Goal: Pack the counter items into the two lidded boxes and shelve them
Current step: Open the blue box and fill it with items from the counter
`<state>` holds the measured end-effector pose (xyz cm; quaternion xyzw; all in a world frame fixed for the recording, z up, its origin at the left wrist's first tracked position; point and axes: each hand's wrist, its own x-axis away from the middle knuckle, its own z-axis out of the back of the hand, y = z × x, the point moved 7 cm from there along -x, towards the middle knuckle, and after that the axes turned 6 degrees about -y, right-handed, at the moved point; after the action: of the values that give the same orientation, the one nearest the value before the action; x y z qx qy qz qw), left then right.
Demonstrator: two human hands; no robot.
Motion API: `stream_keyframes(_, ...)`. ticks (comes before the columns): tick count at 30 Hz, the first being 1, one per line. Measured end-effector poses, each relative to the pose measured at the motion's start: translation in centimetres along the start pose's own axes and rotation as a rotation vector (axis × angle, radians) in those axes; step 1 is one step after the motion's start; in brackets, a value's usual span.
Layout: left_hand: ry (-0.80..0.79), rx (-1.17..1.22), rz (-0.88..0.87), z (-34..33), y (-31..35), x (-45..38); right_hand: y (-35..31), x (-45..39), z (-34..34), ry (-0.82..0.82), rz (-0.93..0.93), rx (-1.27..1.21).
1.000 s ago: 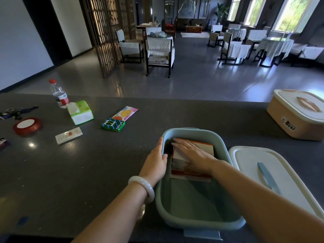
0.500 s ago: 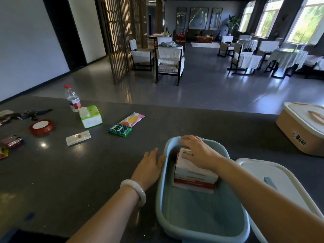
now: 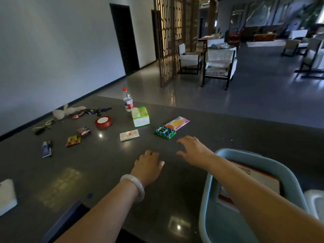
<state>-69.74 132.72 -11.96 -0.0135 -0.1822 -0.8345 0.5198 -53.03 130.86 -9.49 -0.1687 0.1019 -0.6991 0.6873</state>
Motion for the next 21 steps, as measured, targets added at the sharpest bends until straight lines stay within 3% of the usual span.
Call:
stream_keyframes(6,-0.003,-0.009,0.030,1.7,-5.6,-3.8,-3.0,-5.9,-1.6,-0.078,-0.009,0.031)
stream_keyframes(11,-0.003,-0.034,-0.008,4.3,-10.6,-8.9,-4.1,-11.9,-2.8,-0.122,-0.129,-0.049)
stream_keyframes(21,-0.094,-0.149,-0.073,5.1,-16.8,-20.2,0.0,-19.7,-5.4,-0.055,-0.397,-0.089)
